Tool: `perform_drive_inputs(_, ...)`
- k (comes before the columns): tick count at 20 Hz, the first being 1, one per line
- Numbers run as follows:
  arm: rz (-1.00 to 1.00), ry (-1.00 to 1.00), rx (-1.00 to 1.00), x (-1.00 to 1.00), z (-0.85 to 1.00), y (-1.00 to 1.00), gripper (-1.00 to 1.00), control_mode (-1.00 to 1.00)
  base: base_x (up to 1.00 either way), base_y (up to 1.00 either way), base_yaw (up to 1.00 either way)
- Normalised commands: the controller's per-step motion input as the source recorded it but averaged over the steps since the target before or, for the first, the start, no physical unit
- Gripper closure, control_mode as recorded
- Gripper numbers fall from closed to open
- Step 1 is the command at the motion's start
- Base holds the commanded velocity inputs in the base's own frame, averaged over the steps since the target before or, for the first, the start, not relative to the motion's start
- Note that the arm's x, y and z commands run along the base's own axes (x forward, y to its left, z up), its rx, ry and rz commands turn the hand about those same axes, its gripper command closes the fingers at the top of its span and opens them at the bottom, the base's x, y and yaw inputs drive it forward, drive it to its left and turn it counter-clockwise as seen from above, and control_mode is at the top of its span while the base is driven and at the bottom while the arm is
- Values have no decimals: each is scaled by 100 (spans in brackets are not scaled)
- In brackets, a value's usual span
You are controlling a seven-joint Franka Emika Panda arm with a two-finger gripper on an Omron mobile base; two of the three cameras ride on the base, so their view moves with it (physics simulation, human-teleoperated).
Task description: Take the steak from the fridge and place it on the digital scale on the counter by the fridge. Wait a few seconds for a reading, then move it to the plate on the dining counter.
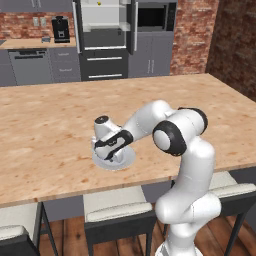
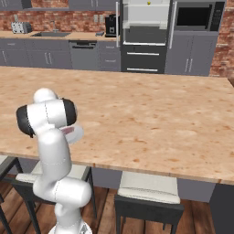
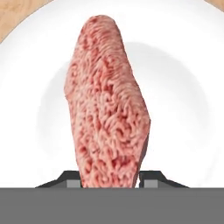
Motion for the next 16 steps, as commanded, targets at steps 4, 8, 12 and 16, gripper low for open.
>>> perform_drive_inputs(4,-4,2,0,15,-5,9,-100,-100,0,0,0)
perform_drive_inputs(8,-11,0,0,0,0,0,-100,-100,0,0,0)
perform_drive_inputs(12,-17,-11,1,-43,31,-14,-100,-100,0,0,0)
perform_drive_inputs(16,-14,-26,14,-100,98,-58,-100,-100,0,0,0)
